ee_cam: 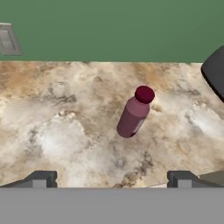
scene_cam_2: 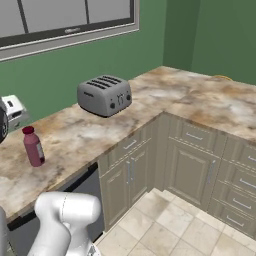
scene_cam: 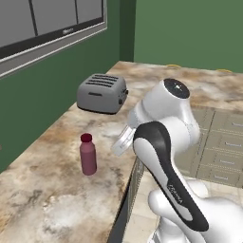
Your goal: Move the drinks to the dining counter.
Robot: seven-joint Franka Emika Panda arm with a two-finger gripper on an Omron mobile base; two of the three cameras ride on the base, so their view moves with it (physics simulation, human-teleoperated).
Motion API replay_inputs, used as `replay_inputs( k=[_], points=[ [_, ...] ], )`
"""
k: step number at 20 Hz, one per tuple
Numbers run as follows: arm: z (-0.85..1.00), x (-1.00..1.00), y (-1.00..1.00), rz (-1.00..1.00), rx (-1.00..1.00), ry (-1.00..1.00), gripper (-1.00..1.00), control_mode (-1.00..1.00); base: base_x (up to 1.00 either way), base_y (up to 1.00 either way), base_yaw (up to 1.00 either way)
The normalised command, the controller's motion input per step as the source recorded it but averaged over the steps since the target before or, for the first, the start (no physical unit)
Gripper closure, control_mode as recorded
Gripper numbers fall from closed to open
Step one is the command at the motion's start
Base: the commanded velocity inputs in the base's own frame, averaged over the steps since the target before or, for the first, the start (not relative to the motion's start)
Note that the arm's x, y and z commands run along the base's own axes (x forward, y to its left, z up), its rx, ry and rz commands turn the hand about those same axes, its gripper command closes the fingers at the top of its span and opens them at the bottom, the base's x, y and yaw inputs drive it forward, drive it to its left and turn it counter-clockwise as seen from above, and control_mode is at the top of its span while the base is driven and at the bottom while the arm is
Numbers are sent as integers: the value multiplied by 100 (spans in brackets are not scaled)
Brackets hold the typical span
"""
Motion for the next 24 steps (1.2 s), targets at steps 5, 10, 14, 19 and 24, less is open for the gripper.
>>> replay_inputs(
  k=[5, 10, 14, 19, 24],
  points=[
    [0, 44, 2, 0, 0, 21, -100, -100, 0, 0, 0],
    [-5, 42, 7, -1, 0, 28, -100, -100, 0, 0, 0],
    [-18, 35, 16, 0, 0, 19, -100, -100, 0, 0, 0],
    [-26, 17, 25, 0, 0, 6, -100, -100, 0, 0, 0],
    [-36, 4, 26, 0, -1, 0, -100, -100, 0, 0, 0]
  ],
)
